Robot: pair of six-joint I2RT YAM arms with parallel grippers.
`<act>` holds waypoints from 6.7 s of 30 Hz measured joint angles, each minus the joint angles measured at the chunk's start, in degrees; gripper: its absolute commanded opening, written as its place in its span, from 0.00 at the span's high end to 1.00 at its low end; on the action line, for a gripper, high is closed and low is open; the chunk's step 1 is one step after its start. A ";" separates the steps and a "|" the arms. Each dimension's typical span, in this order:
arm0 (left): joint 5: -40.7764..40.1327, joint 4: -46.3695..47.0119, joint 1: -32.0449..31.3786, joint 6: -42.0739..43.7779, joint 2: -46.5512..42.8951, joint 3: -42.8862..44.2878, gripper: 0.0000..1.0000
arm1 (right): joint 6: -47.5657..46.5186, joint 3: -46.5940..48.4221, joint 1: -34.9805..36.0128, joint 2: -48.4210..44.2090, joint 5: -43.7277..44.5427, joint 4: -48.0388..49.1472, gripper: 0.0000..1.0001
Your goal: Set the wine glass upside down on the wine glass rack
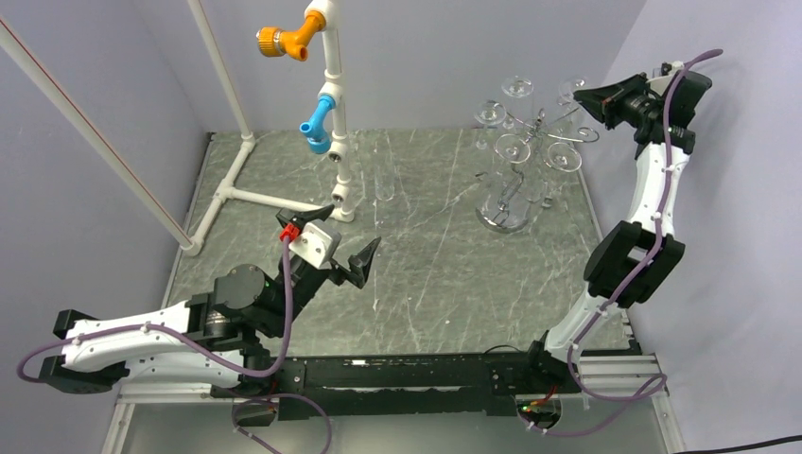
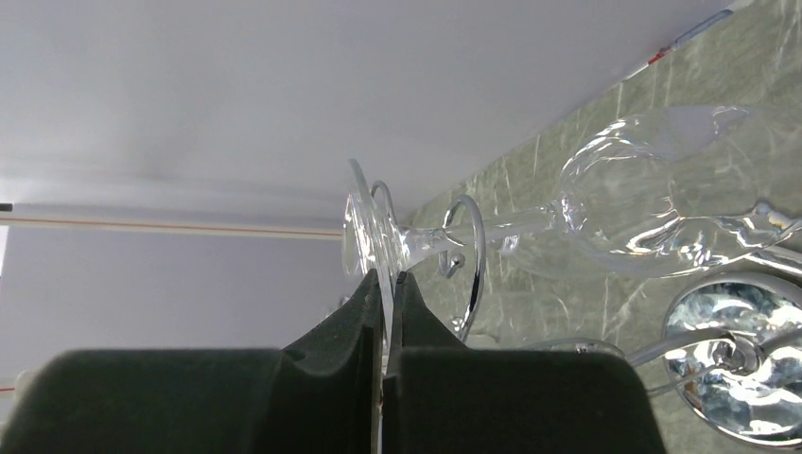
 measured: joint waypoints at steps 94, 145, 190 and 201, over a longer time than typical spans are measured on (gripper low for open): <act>40.26 -47.12 41.88 -37.99 42.56 57.44 0.07 | -39.89 -5.49 -26.40 -30.64 -19.43 -12.66 0.12; 32.61 -32.98 42.51 -61.66 -1.97 0.37 0.06 | -54.42 18.29 56.74 9.31 36.06 -33.14 0.49; 33.99 -30.93 42.53 -66.01 -6.32 -7.45 0.01 | -59.82 17.66 58.93 10.56 39.63 -33.66 1.00; 37.46 -17.05 42.62 -74.69 -8.35 -25.22 0.00 | -56.61 5.75 58.93 -6.03 31.63 -33.59 1.00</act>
